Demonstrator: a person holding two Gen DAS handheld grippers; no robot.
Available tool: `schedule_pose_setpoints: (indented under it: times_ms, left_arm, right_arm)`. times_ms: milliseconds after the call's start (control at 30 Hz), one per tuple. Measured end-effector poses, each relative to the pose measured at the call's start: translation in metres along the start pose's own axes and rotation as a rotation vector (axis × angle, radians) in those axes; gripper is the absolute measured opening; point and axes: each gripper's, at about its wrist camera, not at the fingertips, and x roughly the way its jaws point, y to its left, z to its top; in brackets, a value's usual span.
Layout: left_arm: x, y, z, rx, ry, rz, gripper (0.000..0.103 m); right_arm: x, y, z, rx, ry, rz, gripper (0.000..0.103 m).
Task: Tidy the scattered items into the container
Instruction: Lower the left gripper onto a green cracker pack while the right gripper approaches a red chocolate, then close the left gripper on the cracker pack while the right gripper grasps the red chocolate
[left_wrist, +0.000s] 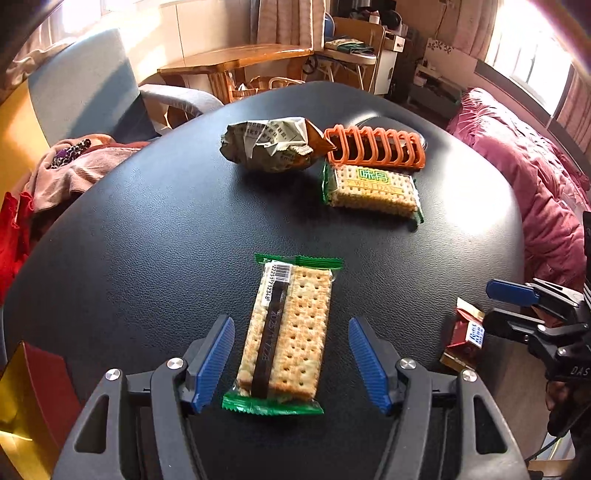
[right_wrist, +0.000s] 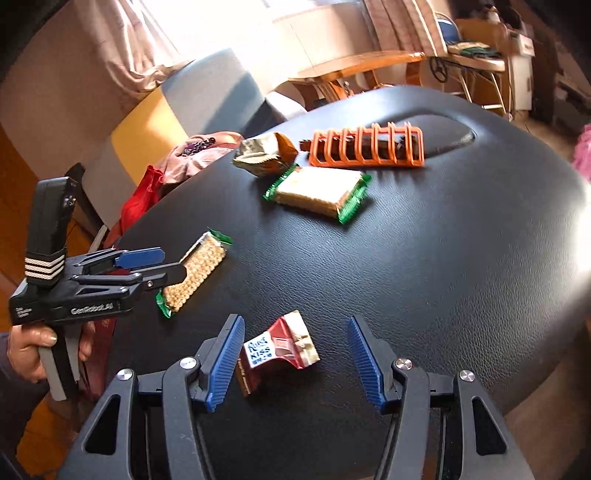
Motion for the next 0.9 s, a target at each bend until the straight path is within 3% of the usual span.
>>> schedule_pose_setpoints:
  times_ms: [267,400,467,900]
  left_arm:
    - [0.021,0.006,0.003,-0.011,0.043,0.005,0.065]
    - [0.023,0.004,-0.003,-0.029,0.043,0.006,0.053]
    - [0.023,0.001,-0.007,-0.035,0.039,0.014,0.051]
    - [-0.014,-0.019,-0.075,-0.206,-0.007,0.107,0.05]
  right_arm:
    - [0.004,-0.006,0.001,0.02,0.007,0.0,0.061]
    - [0.004,-0.005,0.0,0.023,0.006,-0.004,0.062]
    - [0.004,-0.006,0.0,0.026,0.006,-0.005,0.062]
    - [-0.007,0.017,-0.018,-0.05,0.012,-0.02,0.062]
